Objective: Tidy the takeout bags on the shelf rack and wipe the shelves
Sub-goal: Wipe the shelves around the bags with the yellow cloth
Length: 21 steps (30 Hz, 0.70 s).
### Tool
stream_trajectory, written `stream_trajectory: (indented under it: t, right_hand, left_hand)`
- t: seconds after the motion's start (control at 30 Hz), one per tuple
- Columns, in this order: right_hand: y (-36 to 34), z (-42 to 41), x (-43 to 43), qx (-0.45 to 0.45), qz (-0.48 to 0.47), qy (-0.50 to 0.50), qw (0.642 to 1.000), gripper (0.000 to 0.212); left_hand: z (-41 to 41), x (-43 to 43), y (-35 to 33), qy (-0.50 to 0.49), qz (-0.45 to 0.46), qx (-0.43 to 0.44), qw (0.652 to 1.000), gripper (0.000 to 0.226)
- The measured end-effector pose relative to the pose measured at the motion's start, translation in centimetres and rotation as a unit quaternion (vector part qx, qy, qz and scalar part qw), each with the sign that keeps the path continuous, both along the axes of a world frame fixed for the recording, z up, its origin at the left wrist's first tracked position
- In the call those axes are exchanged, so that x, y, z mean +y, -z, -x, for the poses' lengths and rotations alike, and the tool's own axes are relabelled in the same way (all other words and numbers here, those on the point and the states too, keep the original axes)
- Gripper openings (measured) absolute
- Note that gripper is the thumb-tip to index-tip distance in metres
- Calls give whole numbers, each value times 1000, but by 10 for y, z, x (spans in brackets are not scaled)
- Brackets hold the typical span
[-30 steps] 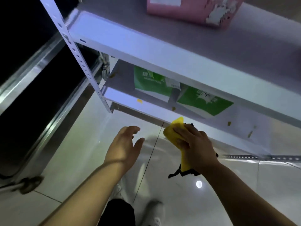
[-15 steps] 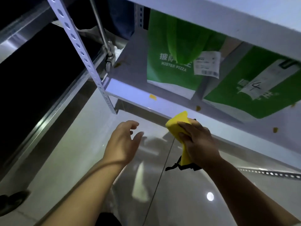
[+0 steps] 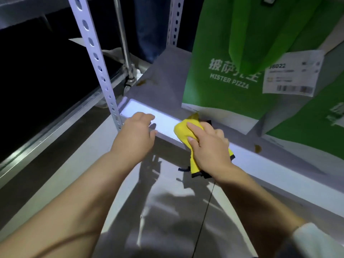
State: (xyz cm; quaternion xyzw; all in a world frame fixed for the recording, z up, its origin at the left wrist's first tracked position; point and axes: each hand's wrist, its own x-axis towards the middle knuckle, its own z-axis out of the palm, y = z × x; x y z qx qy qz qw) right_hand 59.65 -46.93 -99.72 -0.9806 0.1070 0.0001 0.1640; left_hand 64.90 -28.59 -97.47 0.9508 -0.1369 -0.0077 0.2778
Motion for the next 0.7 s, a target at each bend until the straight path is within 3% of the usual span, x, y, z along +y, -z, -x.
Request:
stream_trajectory:
  t: [0.1, 0.37, 0.53, 0.7]
  right_hand:
    - [5, -15, 15, 4, 39, 5, 999, 40]
    - [1, 3, 0, 13, -2, -96, 995, 38]
    - [1, 24, -30, 17, 14, -21, 1000, 39]
    - [2, -2, -2, 22, 37, 18, 999, 40]
  left_hand:
    - [-4, 5, 11, 39, -59, 6, 997, 22]
    - [-8, 1, 25, 43, -156, 18, 987, 23]
    - [-9, 3, 27, 52, -162, 21, 985, 44]
    - [-7, 3, 29, 50, -154, 26, 986, 53]
